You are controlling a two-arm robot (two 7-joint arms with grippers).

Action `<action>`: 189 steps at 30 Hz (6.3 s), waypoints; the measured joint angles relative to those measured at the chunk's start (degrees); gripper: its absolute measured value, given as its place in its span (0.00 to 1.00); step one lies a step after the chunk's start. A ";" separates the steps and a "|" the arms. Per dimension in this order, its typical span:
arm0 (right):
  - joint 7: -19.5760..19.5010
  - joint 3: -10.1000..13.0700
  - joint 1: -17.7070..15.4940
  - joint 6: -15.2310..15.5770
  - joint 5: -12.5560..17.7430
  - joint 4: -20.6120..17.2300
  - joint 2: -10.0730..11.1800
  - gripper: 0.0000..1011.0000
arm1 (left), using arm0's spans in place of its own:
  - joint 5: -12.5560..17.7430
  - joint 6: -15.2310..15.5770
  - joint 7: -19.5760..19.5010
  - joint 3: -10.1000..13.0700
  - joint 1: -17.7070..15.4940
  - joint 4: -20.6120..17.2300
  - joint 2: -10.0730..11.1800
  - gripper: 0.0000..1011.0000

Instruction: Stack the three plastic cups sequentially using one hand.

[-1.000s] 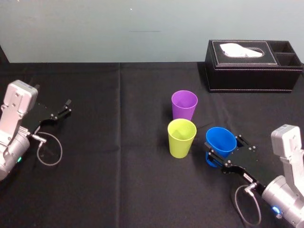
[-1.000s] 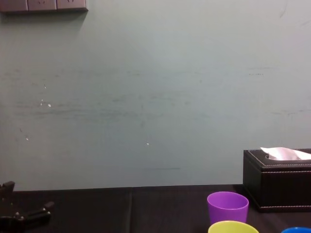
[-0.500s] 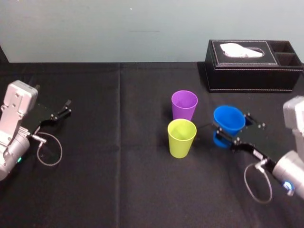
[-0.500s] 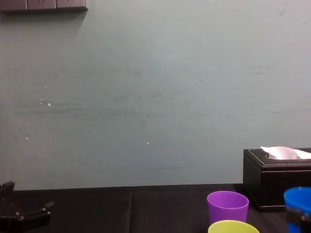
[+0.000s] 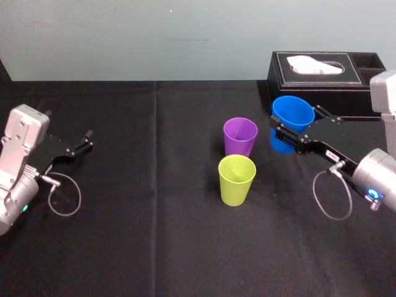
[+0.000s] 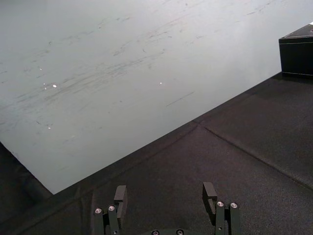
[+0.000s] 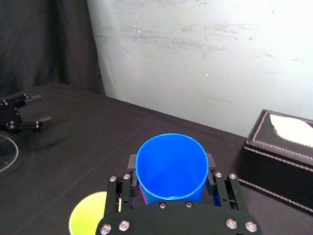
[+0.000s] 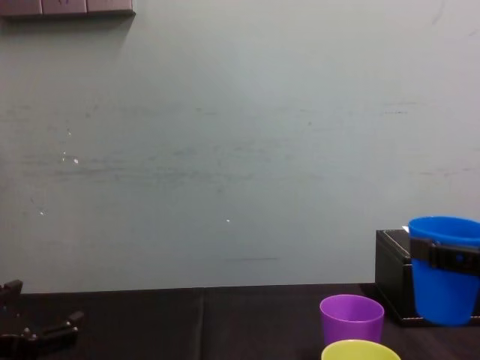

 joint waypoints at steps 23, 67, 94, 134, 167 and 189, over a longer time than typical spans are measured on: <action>-1.49 -6.23 8.89 1.73 0.70 5.25 -2.04 0.74 | 0.00 0.00 0.00 0.00 0.00 0.00 0.00 1.00; -1.81 -11.14 15.82 1.45 -1.57 15.14 -7.33 0.74 | 0.00 0.00 0.00 0.00 0.00 0.00 0.00 1.00; -1.28 -11.44 16.40 0.47 -2.75 18.38 -8.45 0.74 | 0.00 0.00 0.00 0.00 0.00 0.00 0.00 1.00; 0.20 -11.67 16.37 -0.34 -2.91 21.46 -8.63 0.74 | 0.00 0.00 0.00 0.00 0.00 0.00 0.00 1.00; 0.32 -9.42 10.67 -1.88 -3.41 12.11 -3.82 0.99 | 0.00 0.00 0.00 0.00 0.00 0.00 0.00 1.00; 2.75 -2.10 -11.79 -10.38 -3.69 0.03 7.47 0.99 | 0.00 0.00 0.00 0.00 0.00 0.00 0.00 1.00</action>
